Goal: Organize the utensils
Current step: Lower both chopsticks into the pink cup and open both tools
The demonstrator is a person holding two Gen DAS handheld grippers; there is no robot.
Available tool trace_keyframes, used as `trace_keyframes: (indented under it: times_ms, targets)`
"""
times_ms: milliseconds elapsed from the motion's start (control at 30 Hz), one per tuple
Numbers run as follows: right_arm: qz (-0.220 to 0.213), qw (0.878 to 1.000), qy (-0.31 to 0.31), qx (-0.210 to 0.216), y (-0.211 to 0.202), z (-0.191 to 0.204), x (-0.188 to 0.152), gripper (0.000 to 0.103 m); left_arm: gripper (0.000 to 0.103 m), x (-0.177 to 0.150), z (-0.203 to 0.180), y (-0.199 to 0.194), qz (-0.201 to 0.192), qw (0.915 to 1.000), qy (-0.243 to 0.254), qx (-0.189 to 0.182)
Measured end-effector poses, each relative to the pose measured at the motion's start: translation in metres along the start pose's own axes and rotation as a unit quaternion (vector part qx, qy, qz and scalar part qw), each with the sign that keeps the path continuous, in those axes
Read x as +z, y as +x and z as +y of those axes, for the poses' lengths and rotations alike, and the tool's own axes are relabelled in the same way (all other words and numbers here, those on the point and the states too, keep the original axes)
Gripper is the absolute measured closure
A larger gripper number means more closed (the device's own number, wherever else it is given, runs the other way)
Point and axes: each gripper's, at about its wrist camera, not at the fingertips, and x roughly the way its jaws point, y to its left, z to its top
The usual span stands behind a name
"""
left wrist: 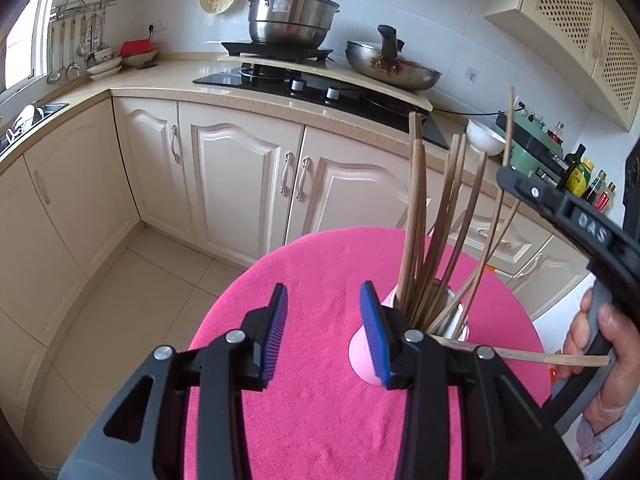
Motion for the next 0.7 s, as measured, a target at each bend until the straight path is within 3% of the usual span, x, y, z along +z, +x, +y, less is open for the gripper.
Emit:
trace_keyframes:
  times_ms: [267, 433, 533, 700]
  targets:
    - [0.046, 0.999, -0.029, -0.004, -0.02, 0.007, -0.021, 0.097, 0.066, 0.001, -0.009, -0.007, 0.0, 0.9999, 0.011, -0.008]
    - [0.08, 0.997, -0.013, -0.009, -0.021, 0.004, -0.039, 0.097, 0.066, -0.002, -0.014, -0.015, 0.0, 0.9999, 0.013, -0.006]
    - [0.098, 0.995, 0.01, -0.004, -0.02, 0.001, -0.046, 0.096, 0.06, -0.003, -0.017, -0.021, -0.001, 0.9999, 0.014, -0.002]
    - [0.102, 0.994, 0.045, 0.004, -0.03, -0.003, -0.046, 0.094, 0.056, -0.003, -0.019, -0.037, -0.01, 0.9999, 0.011, 0.001]
